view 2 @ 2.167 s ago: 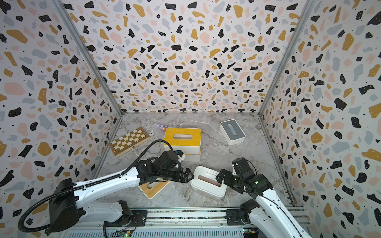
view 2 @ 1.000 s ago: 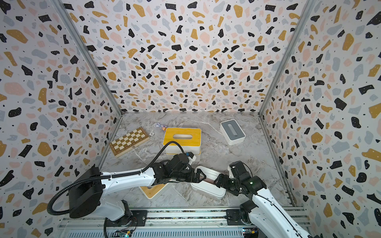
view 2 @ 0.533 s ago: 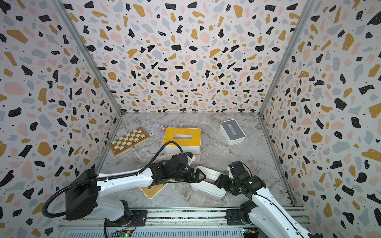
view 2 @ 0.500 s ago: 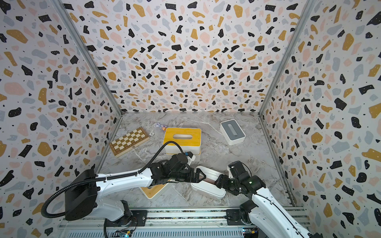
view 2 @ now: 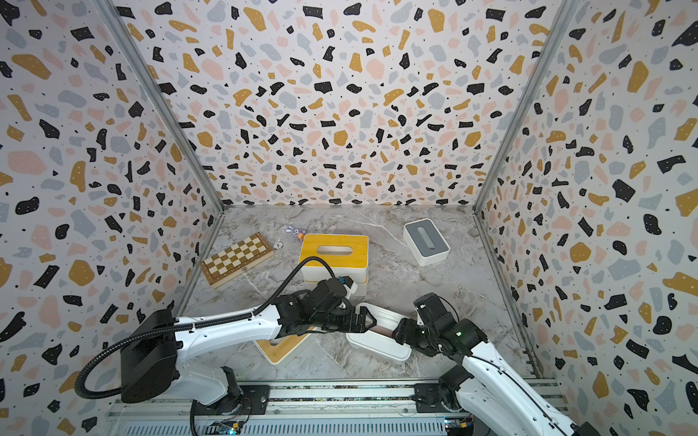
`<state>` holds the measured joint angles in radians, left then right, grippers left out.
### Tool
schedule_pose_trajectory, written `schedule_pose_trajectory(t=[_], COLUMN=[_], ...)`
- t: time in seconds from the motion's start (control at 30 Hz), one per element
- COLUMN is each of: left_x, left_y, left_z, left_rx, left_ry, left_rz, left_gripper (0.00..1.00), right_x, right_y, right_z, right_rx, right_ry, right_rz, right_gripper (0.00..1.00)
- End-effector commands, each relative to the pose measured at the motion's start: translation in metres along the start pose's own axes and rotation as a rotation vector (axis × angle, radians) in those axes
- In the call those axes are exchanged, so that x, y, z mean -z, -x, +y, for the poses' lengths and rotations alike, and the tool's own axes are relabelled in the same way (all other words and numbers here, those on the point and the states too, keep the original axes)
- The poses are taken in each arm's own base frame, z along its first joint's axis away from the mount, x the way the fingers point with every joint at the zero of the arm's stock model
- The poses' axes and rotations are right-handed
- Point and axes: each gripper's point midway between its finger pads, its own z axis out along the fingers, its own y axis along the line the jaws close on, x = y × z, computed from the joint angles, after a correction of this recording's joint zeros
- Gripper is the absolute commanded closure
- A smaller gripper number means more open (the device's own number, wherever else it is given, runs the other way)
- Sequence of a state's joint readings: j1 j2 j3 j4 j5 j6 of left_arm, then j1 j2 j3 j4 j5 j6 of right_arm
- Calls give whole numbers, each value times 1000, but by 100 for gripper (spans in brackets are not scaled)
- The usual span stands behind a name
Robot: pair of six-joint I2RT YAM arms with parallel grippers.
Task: Stack the tissue boxes
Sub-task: Pick up the tissue box from the center of the board, then place the tissue box at the tissue box.
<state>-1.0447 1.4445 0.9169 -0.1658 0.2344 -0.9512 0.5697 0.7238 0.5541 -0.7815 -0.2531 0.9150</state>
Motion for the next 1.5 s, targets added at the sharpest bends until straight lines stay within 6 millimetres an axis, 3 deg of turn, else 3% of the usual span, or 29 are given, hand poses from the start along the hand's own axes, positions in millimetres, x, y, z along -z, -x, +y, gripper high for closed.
schedule_pose_trajectory(t=[0.0, 0.5, 1.0, 1.47], left_x=[23, 86, 120, 150], left_y=[10, 38, 58, 88], left_z=[-53, -107, -129, -146], left_rx=[-40, -74, -82, -126], left_ry=[-171, -286, -271, -239], left_rz=[-34, -148, -216, -338], left_gripper=[0, 0, 1, 1], right_x=[19, 68, 117, 131], right_y=[15, 43, 73, 96], right_z=[39, 87, 131, 173], right_rx=[43, 119, 183, 227], right_ry=[119, 159, 233, 317], right_rz=[-41, -99, -161, -178], right_gripper=[30, 30, 30, 30])
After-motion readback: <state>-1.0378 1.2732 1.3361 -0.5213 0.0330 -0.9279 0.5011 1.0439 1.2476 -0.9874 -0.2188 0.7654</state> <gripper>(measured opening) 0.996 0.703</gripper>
